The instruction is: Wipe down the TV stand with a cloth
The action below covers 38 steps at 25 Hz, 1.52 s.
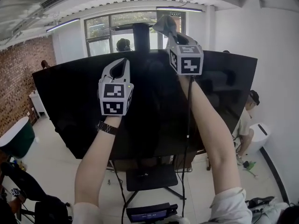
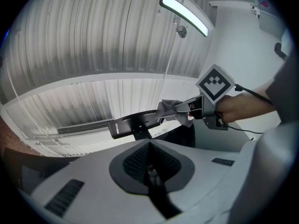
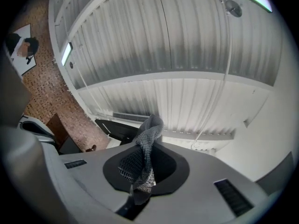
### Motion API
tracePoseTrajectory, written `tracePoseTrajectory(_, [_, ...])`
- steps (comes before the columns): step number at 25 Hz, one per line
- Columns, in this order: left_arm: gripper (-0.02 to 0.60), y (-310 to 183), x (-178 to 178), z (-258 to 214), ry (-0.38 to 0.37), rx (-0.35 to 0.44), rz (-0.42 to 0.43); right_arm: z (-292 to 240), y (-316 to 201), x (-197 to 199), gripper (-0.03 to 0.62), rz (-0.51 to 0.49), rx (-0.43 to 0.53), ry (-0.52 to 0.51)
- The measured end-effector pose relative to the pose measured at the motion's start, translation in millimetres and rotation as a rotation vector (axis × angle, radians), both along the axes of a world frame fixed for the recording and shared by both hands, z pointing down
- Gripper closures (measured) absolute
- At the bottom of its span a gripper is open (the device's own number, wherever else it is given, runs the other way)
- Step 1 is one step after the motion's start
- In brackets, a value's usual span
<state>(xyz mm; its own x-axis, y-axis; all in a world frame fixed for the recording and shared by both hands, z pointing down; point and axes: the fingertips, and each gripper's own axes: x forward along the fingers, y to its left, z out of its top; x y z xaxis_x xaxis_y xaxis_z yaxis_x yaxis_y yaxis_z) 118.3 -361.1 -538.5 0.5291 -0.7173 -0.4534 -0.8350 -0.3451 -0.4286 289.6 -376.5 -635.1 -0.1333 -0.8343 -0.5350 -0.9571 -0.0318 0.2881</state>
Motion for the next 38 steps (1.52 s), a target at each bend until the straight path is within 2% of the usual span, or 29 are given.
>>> tracePoseTrajectory(2, [0.561,2.9,9.1,11.6,-0.007,-0.018,0.024,6.7,16.2,27.3,0.569,0.036,0.009,-0.028])
tracePoseTrajectory(4, [0.561,9.1,10.3,28.1,-0.013,-0.041,0.043,24.1,36.0,32.1,0.569,0.03,0.023,-0.028])
tracePoseTrajectory(6, [0.561,15.0,2.7,53.5,0.0,-0.078,0.061,59.5,53.6,14.1,0.569,-0.019,0.036,-0.002])
tracePoseTrajectory(8, [0.561,20.2,-11.1,92.9,0.008,-0.101,0.058,118.2,66.6,-9.5,0.569,-0.075,0.026,0.016])
tracePoseTrajectory(10, [0.561,24.2,-25.8,155.1,-0.005,-0.146,0.033,200.3,72.2,-26.9,0.569,-0.12,-0.029,-0.007])
tracePoseTrajectory(13, [0.561,26.1,-49.6,268.8,-0.005,-0.286,0.009,332.1,68.9,-58.5,0.569,-0.167,-0.151,-0.056])
tracePoseTrajectory(16, [0.561,20.0,-73.5,371.1,-0.001,-0.366,-0.018,443.7,57.4,-98.6,0.569,-0.215,-0.235,-0.069])
tracePoseTrajectory(21, [0.561,2.9,-92.3,565.4,0.007,-0.471,-0.038,624.7,45.1,-133.4,0.569,-0.277,-0.288,-0.106])
tracePoseTrajectory(24, [0.561,-6.4,-92.3,676.9,0.027,-0.517,-0.004,726.3,27.5,-153.1,0.569,-0.308,-0.29,-0.093])
tracePoseTrajectory(29, [0.552,-23.1,-104.0,814.9,0.07,-0.5,0.028,849.5,-28.9,-194.7,0.569,-0.332,-0.257,-0.016])
tracePoseTrajectory(30, [0.497,-25.8,-107.1,838.3,0.079,-0.5,0.037,866.9,-42.5,-200.7,0.569,-0.333,-0.256,-0.001])
tracePoseTrajectory(32, [0.492,-27.6,-112.8,881.3,0.086,-0.5,0.046,899.3,-69.4,-208.8,0.569,-0.333,-0.265,0.015])
tracePoseTrajectory(35, [0.49,-26.7,-123.3,930.5,0.076,-0.489,0.036,949.8,-112.7,-217.2,0.569,-0.313,-0.323,0.044])
tracePoseTrajectory(38, [0.486,-19.3,-134.2,963.6,0.065,-0.48,0.027,1012.0,-149.4,-215.8,0.569,-0.272,-0.453,0.066])
